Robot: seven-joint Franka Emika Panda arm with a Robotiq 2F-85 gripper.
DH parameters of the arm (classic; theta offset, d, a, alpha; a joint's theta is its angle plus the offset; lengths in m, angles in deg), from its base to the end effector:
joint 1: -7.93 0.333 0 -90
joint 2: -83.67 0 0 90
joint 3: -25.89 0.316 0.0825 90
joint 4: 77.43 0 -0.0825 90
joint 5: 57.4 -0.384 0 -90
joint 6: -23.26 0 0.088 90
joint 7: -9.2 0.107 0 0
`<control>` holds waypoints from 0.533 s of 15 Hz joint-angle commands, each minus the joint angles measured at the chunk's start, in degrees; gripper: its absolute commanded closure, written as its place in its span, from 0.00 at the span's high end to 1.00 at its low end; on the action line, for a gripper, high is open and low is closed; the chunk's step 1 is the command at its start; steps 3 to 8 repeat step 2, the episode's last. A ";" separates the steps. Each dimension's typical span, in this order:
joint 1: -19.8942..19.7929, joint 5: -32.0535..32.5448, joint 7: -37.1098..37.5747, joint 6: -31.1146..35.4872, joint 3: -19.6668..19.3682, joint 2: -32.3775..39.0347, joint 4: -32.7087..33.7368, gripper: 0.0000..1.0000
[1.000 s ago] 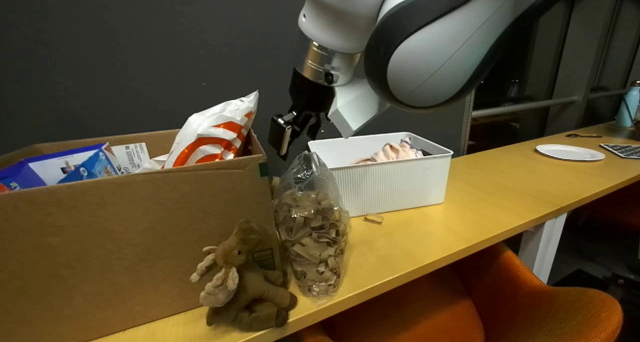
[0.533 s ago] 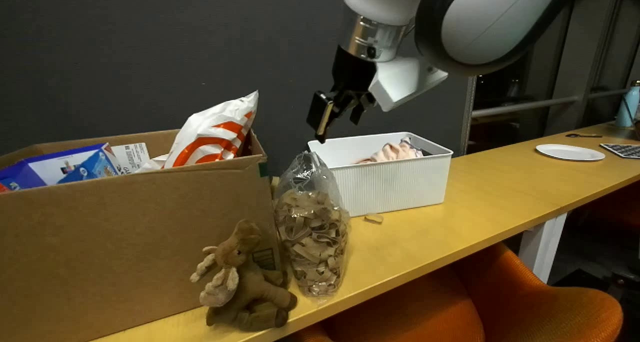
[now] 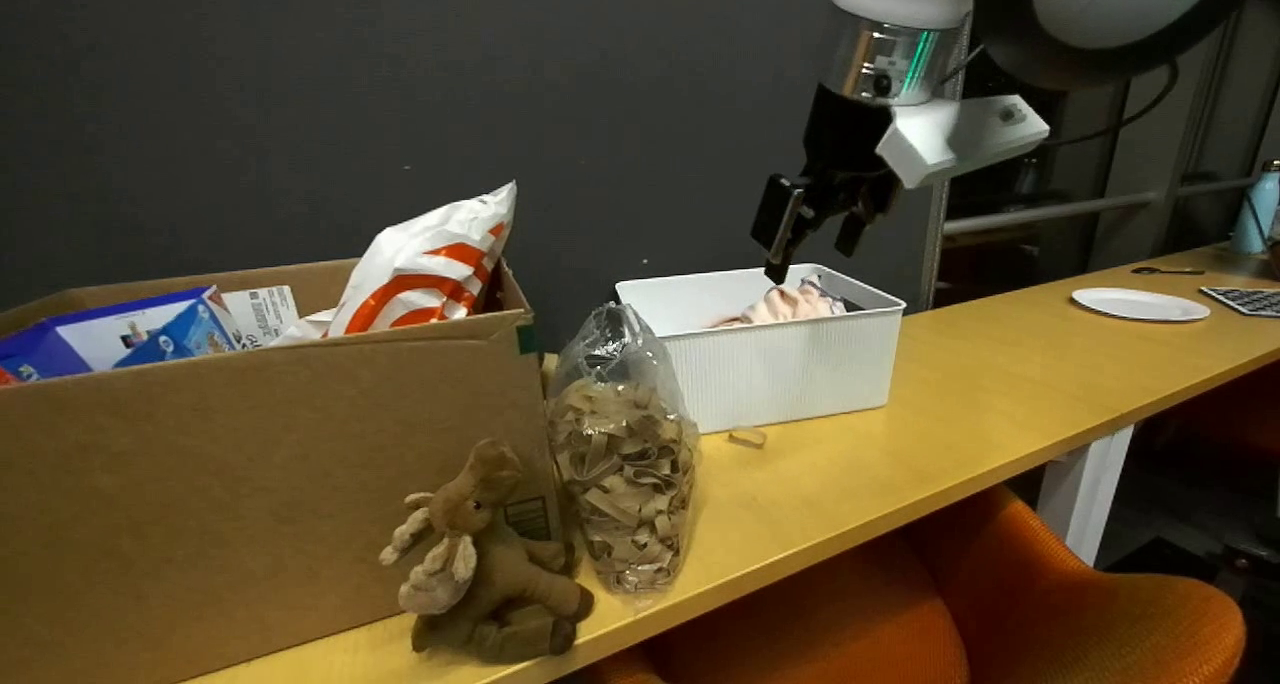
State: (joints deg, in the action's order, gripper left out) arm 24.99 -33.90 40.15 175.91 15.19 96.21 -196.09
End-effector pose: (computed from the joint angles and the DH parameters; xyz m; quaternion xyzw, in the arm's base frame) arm 0.6062 0.0832 0.3652 0.9718 -0.0421 0.2178 0.0793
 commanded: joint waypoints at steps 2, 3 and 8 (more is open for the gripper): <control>-6.80 -8.33 -6.44 -2.70 4.68 -4.56 -4.84 1.00; -6.80 -8.33 -6.44 -2.70 4.68 -4.56 -4.84 1.00; -6.80 -8.33 -6.44 -2.70 4.68 -4.56 -4.84 1.00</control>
